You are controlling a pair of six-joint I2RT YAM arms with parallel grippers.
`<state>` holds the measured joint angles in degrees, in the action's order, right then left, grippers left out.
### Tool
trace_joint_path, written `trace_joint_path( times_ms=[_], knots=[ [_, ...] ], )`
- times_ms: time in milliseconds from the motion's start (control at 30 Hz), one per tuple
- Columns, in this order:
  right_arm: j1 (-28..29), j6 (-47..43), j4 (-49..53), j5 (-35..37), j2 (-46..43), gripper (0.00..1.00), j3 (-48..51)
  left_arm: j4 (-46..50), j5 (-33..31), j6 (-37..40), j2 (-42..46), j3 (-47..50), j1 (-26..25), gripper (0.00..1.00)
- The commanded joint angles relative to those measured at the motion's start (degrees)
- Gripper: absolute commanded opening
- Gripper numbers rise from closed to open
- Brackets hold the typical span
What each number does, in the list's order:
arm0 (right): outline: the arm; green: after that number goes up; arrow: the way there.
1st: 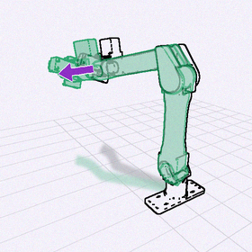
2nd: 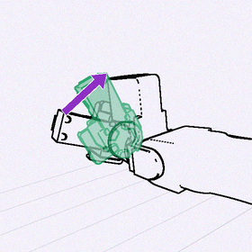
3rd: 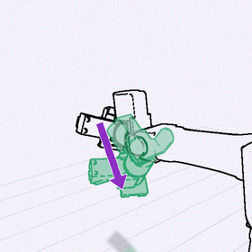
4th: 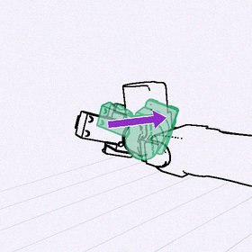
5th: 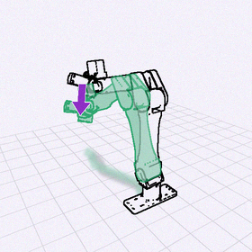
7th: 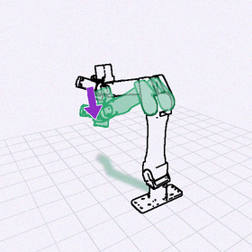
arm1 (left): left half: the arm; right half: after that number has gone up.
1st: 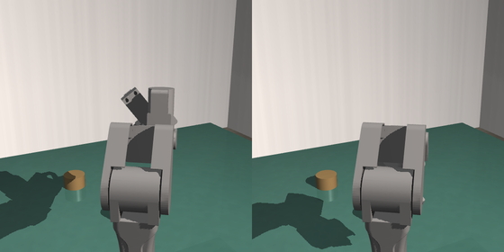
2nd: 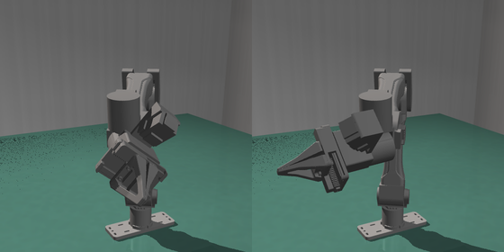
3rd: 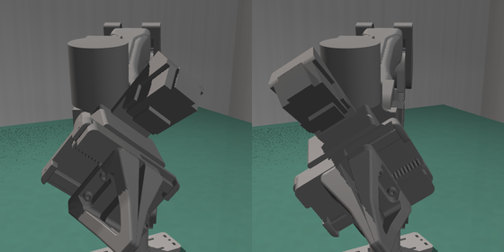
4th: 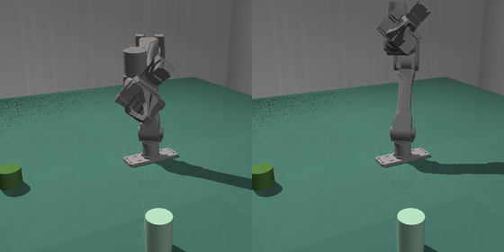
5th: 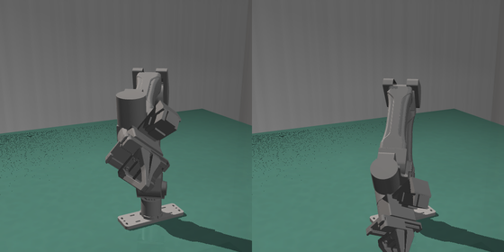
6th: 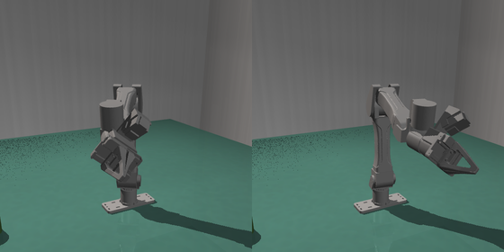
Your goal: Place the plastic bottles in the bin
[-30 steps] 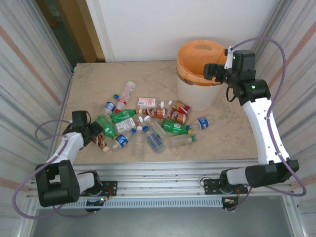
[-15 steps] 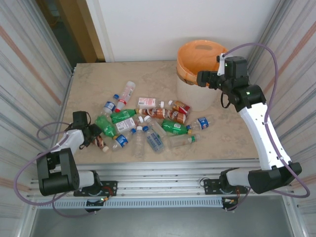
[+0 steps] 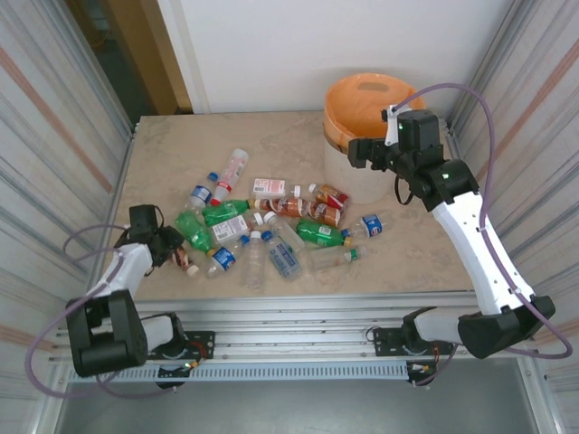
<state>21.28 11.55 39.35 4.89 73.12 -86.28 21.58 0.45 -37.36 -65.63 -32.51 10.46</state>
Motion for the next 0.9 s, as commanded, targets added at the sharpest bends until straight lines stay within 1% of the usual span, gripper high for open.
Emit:
trace_joint_path(
  times_ms=[0, 100, 200, 267, 367, 467, 533, 633, 733, 867],
  knots=[
    [2.7, 0.5, -1.1, -1.4, -2.0, 0.99, 1.7, 5.3, 0.8, 0.2, 7.4, -1.1, 0.4, 0.32],
    [5.8, 1.5, -3.1, -3.7, -2.7, 0.99, 3.9, 8.3, 3.6, 0.3, 13.2, -2.8, 0.3, 0.30],
    [9.6, 3.2, -6.2, -8.1, -2.6, 0.99, 6.7, 8.9, 8.2, -0.6, 17.9, -4.2, 0.1, 0.28],
    [12.6, 4.4, -8.7, -10.9, -1.9, 0.99, 8.5, 8.3, 10.8, -2.2, 20.1, -5.3, -1.2, 0.27],
    [17.7, 6.2, -12.5, -15.2, 0.5, 0.99, 10.3, 7.6, 9.6, -4.1, 21.8, -8.2, -7.3, 0.26],
    [22.5, 6.9, -15.9, -18.5, 3.9, 1.00, 10.6, 5.3, 6.3, -6.1, 21.3, -11.1, -15.2, 0.26],
    [25.3, 7.3, -18.2, -20.6, 6.0, 1.00, 10.6, 2.8, 4.2, -6.9, 20.1, -13.0, -20.6, 0.25],
    [28.3, 8.3, -22.0, -24.1, 8.6, 1.00, 10.5, -0.4, 2.4, -7.5, 17.5, -15.6, -26.6, 0.25],
    [30.5, 9.4, -25.0, -27.0, 11.5, 0.99, 10.2, -3.9, 1.9, -8.0, 14.8, -17.4, -31.0, 0.24],
    [32.3, 10.2, -27.5, -28.7, 15.3, 0.96, 9.4, -8.0, 2.2, -8.8, 11.8, -18.7, -34.9, 0.24]
  ],
)
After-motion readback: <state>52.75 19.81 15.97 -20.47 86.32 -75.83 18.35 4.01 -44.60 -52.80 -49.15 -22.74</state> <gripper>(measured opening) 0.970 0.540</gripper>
